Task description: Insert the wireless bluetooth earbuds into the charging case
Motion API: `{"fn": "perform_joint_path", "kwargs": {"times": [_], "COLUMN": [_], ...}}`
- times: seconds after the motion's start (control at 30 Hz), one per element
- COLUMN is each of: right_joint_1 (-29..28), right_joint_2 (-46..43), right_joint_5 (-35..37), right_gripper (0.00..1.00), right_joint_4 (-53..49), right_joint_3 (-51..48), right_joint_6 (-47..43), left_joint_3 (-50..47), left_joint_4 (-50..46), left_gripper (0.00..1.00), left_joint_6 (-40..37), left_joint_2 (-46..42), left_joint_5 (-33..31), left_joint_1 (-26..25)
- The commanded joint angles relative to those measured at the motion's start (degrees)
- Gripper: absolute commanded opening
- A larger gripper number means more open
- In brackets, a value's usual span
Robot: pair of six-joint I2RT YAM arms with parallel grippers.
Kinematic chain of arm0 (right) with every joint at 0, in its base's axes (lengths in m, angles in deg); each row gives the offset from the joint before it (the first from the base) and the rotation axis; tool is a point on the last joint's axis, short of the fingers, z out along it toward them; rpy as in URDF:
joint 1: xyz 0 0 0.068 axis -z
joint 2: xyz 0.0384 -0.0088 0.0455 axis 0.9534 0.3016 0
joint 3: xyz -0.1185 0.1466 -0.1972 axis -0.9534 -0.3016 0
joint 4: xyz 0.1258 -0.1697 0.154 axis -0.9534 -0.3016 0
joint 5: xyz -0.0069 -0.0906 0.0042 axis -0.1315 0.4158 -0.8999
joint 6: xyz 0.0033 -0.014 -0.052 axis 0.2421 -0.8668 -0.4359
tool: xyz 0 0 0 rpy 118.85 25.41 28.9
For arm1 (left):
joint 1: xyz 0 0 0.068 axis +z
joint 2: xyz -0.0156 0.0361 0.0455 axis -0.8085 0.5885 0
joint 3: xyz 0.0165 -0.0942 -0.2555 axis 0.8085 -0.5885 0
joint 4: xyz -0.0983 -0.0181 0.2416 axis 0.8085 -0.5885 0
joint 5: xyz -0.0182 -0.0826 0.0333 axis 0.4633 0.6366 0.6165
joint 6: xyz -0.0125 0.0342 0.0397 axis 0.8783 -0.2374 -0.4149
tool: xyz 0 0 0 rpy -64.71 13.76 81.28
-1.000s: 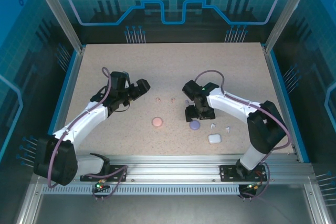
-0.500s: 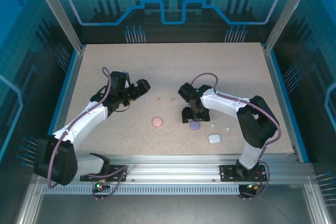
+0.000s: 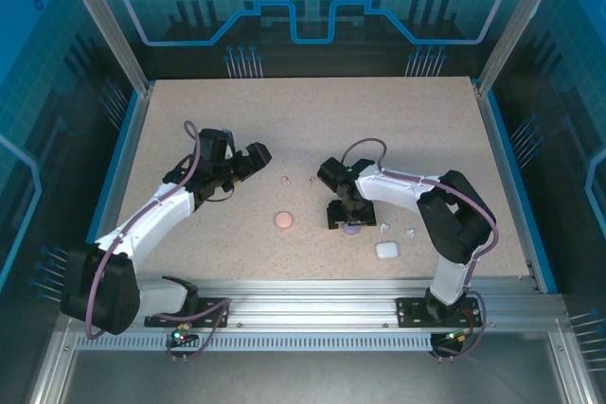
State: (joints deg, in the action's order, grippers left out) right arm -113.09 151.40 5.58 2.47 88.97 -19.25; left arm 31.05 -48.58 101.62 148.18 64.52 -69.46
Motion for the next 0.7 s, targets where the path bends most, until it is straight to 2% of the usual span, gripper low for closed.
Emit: {"fn": "perform_joint_path", "kwargs": {"times": [0.0,0.53,0.67], "right_joint_1": [-0.87,-0.93,-0.92], "right_joint_2": [0.16,2.19,2.35], "right_joint_5": [1.27,1.56,1.59], "right_gripper": [0.75,0.70,0.64], "right_joint_4": [-0.22,0.90,1.19], "right_joint_3": [-0.89,-0.37,-0.15], "right_joint_6": [1.59,1.42,1.42], "left_joint_3": [0.24,-0.72,-1.07], "left_joint_4": [0.23,2.19,2.77], "left_gripper": [0.99,0.99,0.99], "left_joint_6": [-0.22,-0.81,-1.14], "left_joint_2": [-0.59,-0.52,-0.50], "left_joint_5": [1.48,3.22,4.32], "left_joint_1": [-0.40,-0.40,-0.40]}}
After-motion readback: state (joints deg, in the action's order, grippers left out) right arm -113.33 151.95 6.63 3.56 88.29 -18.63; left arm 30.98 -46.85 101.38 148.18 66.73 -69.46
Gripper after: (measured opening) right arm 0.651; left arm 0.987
